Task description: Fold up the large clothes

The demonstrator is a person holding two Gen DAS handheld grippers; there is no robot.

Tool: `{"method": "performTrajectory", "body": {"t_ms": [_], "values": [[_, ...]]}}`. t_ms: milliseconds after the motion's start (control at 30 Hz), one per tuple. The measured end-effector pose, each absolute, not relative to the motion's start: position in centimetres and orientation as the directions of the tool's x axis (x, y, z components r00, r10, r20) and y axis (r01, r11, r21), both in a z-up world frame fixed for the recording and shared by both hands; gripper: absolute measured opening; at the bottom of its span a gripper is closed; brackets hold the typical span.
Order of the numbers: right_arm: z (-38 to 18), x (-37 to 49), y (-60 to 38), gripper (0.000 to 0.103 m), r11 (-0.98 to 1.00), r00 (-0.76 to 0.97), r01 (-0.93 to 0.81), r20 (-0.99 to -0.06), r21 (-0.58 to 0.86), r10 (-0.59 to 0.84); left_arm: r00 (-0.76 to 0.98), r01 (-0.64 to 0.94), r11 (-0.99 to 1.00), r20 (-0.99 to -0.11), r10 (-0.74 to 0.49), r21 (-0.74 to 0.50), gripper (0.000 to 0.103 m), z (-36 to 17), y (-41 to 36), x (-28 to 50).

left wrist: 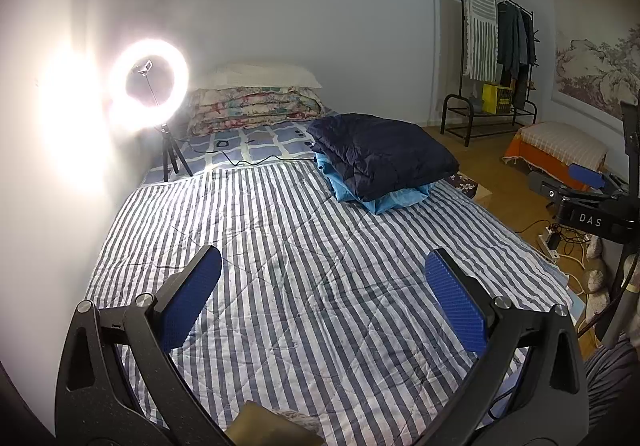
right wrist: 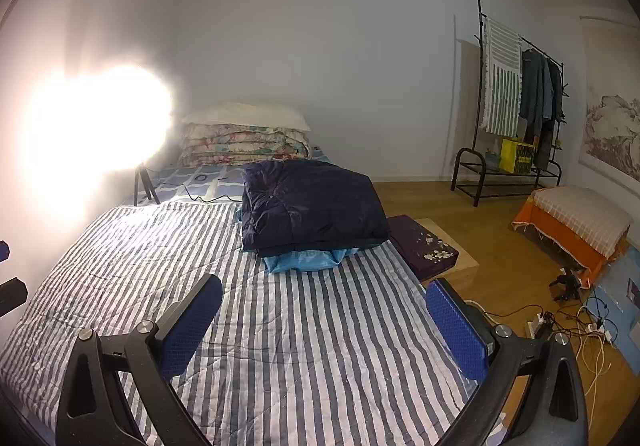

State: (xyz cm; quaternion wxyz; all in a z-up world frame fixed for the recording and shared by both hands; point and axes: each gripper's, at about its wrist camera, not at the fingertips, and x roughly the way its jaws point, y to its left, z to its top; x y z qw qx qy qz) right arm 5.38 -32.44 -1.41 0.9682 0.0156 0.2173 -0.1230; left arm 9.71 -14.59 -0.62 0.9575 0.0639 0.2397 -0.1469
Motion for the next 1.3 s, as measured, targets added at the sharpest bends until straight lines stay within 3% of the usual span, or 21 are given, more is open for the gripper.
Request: {"method": "performTrajectory", "body": {"t_ms": [1300], "values": [[-2.3,5.7,-32.0,0.103,0.971,0.867,0.231,-0.438,-0.064,-0.235,0.853,0.255,0.966,-0.482,-0.199,0.053,0.103,-1.0,-13.4,10.3]]}}
